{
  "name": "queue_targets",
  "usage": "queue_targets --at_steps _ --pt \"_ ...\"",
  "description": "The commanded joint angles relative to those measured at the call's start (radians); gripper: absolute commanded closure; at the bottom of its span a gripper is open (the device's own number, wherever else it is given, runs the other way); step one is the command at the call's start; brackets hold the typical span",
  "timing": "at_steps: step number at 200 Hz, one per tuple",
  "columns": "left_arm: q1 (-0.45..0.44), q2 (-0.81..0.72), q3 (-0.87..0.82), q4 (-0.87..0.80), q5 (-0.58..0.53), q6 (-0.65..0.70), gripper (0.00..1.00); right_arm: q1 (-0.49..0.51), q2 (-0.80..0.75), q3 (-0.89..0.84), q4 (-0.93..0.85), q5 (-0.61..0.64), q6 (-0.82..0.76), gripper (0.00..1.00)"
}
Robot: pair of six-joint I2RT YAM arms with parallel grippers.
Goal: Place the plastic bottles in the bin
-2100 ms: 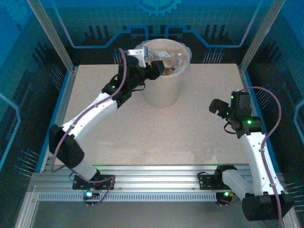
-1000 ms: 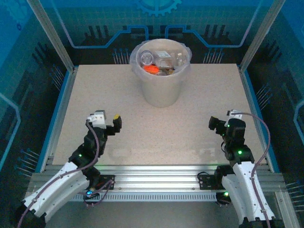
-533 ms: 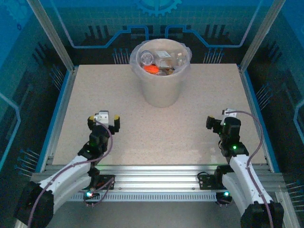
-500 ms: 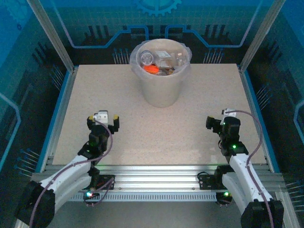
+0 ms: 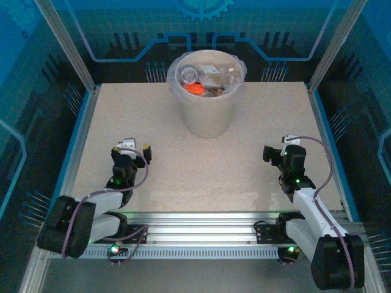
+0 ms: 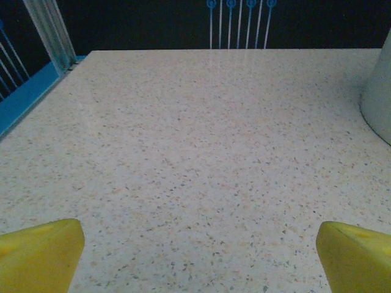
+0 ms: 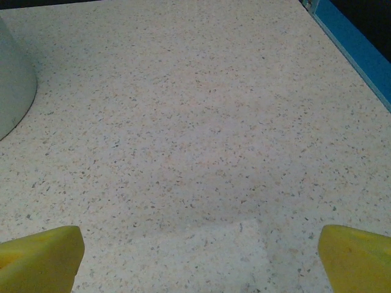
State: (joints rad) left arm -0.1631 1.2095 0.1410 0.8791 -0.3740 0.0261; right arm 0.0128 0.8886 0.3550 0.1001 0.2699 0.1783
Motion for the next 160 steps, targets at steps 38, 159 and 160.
queue_targets --at_steps 38,159,160 --pt "0.025 0.198 0.022 0.329 0.089 0.053 0.01 0.013 0.029 0.033 0.080 -0.012 -0.049 0.00" --pt "0.227 0.343 0.221 0.080 0.529 -0.037 0.01 0.018 0.180 0.003 0.347 -0.072 -0.146 0.00" --pt "0.228 0.343 0.222 0.079 0.530 -0.036 0.01 0.019 0.181 0.002 0.353 -0.073 -0.149 0.00"
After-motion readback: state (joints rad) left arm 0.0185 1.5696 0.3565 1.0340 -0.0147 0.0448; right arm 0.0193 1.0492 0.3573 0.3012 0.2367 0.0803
